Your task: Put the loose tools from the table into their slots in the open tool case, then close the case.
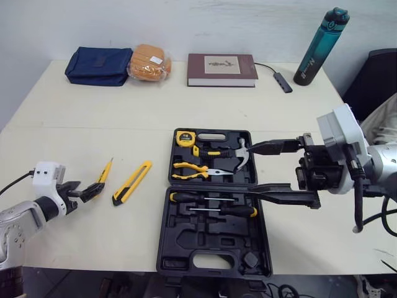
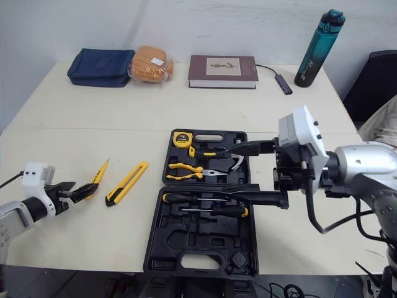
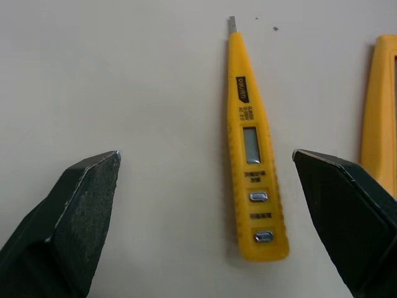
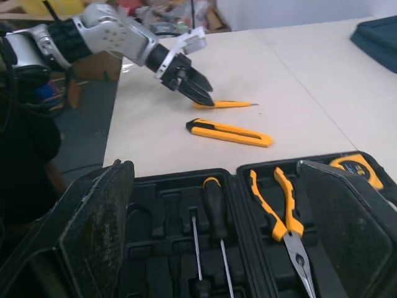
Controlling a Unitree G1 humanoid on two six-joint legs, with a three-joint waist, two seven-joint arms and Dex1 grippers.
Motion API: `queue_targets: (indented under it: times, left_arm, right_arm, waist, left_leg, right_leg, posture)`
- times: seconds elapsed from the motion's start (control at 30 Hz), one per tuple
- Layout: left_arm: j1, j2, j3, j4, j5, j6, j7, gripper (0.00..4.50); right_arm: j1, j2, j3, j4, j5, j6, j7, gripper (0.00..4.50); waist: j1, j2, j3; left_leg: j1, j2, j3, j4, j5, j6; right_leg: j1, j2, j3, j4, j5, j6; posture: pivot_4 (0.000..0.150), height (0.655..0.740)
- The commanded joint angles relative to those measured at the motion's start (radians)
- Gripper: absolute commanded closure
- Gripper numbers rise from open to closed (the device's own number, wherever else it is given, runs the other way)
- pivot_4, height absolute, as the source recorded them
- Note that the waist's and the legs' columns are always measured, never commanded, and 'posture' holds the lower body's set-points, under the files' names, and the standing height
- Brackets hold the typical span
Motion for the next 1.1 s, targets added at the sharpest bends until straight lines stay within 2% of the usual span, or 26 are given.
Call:
queue_targets:
  times: [0.03, 0.23, 0.3, 0.6, 0.7, 0.9, 1.03, 1.1]
  left_arm:
    - [-0.015, 0.004, -0.078, 0.025, 0.041, -0.043, -0.039, 0.00]
    - [-0.020, -0.008, -0.127, 0.020, 0.088, -0.052, -0.025, 0.00]
    - [-0.004, -0.009, -0.134, -0.003, 0.096, -0.037, -0.016, 0.53]
    - [0.053, -0.020, -0.136, -0.050, 0.099, 0.012, -0.007, 0.53]
    - [0.050, -0.027, -0.145, -0.046, 0.097, 0.022, -0.009, 1.34]
    - [0.050, -0.061, -0.170, -0.067, 0.109, 0.009, 0.004, 4.09]
    - [0.037, -0.075, -0.135, -0.077, 0.115, -0.006, 0.028, 4.18]
    - [0.052, -0.027, -0.142, -0.127, 0.154, -0.078, 0.002, 4.18]
  right_arm:
    - [-0.042, 0.020, 0.040, 0.016, -0.029, -0.029, 0.025, 0.12]
    - [-0.065, 0.042, 0.078, 0.032, -0.069, -0.045, 0.044, 0.12]
    - [-0.068, 0.044, 0.079, 0.036, -0.077, -0.047, 0.047, 0.00]
    - [-0.066, 0.050, 0.076, 0.034, -0.086, -0.041, 0.052, 0.00]
    - [-0.064, 0.055, 0.081, 0.032, -0.092, -0.043, 0.048, 0.00]
    - [-0.055, 0.054, 0.087, 0.018, -0.100, -0.043, 0.050, 0.00]
    - [-0.044, 0.048, 0.075, 0.001, -0.084, -0.033, 0.049, 0.00]
    - [-0.023, 0.033, 0.074, -0.013, -0.098, -0.035, 0.055, 0.00]
  waist:
    - [0.000, 0.000, 0.000]
    - [0.001, 0.002, -0.001]
    - [-0.001, 0.002, -0.001]
    - [-0.002, 0.002, -0.001]
    - [-0.002, 0.003, -0.001]
    - [0.002, 0.005, -0.002]
    - [0.002, 0.006, -0.003]
    - [0.001, 0.005, -0.003]
  left_leg:
    - [0.000, 0.000, 0.000, 0.000, 0.000, 0.000]
    - [0.000, -0.001, 0.000, 0.000, 0.000, 0.000]
    - [0.001, -0.001, 0.000, 0.000, 0.000, 0.001]
    - [0.001, -0.001, 0.000, 0.000, 0.000, 0.001]
    - [0.002, -0.001, 0.000, 0.000, 0.000, 0.001]
    - [0.002, -0.002, 0.000, 0.000, 0.000, 0.001]
    - [0.002, -0.004, -0.001, 0.000, 0.000, 0.002]
    - [0.002, -0.004, -0.001, 0.000, 0.000, 0.002]
  right_leg:
    - [0.000, 0.000, 0.000, 0.000, 0.000, 0.000]
    - [0.000, -0.001, 0.000, 0.001, 0.000, 0.000]
    - [0.001, -0.001, 0.000, 0.002, 0.000, 0.000]
    - [0.001, -0.001, 0.000, 0.001, 0.000, 0.000]
    - [0.001, -0.001, 0.000, 0.001, 0.000, 0.000]
    - [0.002, -0.002, 0.000, 0.000, 0.000, 0.000]
    - [0.003, -0.004, 0.000, 0.000, 0.000, 0.000]
    - [0.003, -0.005, -0.001, 0.000, 0.000, 0.001]
  posture:
    - [0.150, 0.7400]
    - [0.150, 0.7400]
    - [0.150, 0.7400]
    - [0.150, 0.7400]
    - [0.150, 0.7400]
    - [0.150, 0.7400]
    - [0.150, 0.7400]
    - [0.150, 0.7400]
